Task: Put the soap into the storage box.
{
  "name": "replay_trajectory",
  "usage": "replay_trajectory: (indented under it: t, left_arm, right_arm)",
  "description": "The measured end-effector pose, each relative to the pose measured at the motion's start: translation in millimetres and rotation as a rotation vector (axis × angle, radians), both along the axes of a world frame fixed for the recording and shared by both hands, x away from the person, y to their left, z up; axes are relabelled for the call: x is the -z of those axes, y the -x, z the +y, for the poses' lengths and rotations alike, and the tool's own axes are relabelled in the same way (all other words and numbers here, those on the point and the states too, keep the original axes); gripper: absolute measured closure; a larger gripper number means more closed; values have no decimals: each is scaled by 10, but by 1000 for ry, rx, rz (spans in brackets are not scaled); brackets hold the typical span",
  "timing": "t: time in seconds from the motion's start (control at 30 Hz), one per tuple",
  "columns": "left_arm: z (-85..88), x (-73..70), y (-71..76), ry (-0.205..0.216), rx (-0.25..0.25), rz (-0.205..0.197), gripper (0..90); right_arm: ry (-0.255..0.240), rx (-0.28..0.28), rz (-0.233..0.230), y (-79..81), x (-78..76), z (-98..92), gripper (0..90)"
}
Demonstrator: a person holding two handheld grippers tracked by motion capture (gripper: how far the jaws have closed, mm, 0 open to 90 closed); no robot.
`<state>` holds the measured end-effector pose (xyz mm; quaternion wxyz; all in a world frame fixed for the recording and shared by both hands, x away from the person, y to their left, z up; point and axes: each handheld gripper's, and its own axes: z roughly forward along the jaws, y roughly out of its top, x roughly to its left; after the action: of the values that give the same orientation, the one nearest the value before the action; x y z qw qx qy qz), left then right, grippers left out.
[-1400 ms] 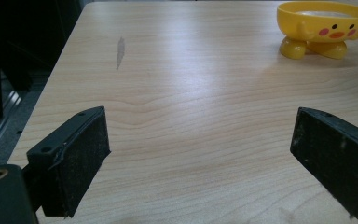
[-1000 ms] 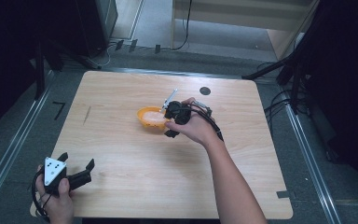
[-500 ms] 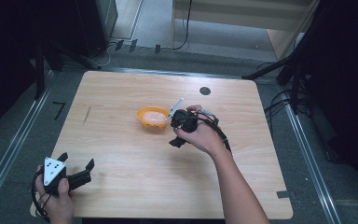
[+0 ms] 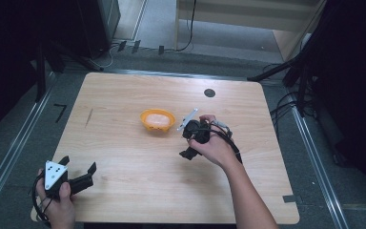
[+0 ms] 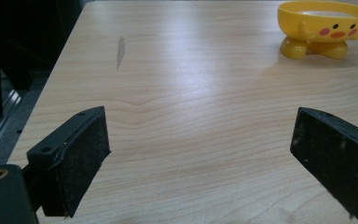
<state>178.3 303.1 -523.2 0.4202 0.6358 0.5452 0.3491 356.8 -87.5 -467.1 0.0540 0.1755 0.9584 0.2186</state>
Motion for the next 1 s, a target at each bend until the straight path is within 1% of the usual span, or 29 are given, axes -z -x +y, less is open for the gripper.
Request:
replay_trajectory:
  t: [0.1,0.13,0.17,0.2,0.23,0.27,0.3,0.37,0.43,0.47,0.5,0.53,0.57,0.6,0.63,0.8,0.87,0.93,1.0]
  left_arm:
    - [-5,0,-2,-3,-1,2,50]
    - [-5,0,-2,-5,-1,2,50]
    - [-5,0,-2,-5,-1,2,50]
    - [-6,-1,-1,-5,-3,1,50]
    - [-5,0,-1,-4,-4,1,50]
    - [-4,-1,1,-5,-4,0,50]
    - [-2,0,3,-2,-4,-2,50]
    - [0,1,2,-2,-4,-3,50]
    - [-1,1,3,0,-5,-2,50]
    - [-1,0,3,-3,-4,-1,50]
    - [-3,0,2,-3,-5,-2,50]
    - [-3,0,2,-3,-5,-2,50]
    - [-4,-1,2,-4,-5,0,50]
    - [-6,1,1,-4,-4,-1,50]
    - [-6,1,1,-4,-4,-1,50]
    - [-4,1,5,-3,-5,-6,50]
    - [-7,2,6,-3,-8,-8,50]
    - [-6,2,6,-3,-8,-7,50]
    - [-6,2,8,-4,-8,-9,49]
  right_arm:
    - [-5,2,4,25,10,-41,33]
    - [13,1,2,56,20,-76,23]
    - [13,1,2,56,20,-76,23]
    - [11,6,2,91,23,-122,17]
    - [11,6,2,91,23,-122,17]
    - [-3,7,4,100,29,-150,17]
    - [-6,19,5,141,53,-210,16]
    - [-7,16,-1,152,66,-231,16]
    - [-15,39,13,204,91,-306,16]
    - [-22,42,4,233,122,-382,16]
    - [-29,49,12,250,132,-409,16]
    - [-29,49,12,250,132,-409,16]
    - [-35,50,11,267,150,-448,16]
    - [-33,66,13,309,184,-525,16]
    - [-33,66,13,309,184,-525,16]
    - [-40,93,23,404,270,-699,16]
    - [-33,103,21,462,291,-779,16]
    - [-31,104,25,482,291,-805,16]
    - [-39,110,18,535,299,-871,16]
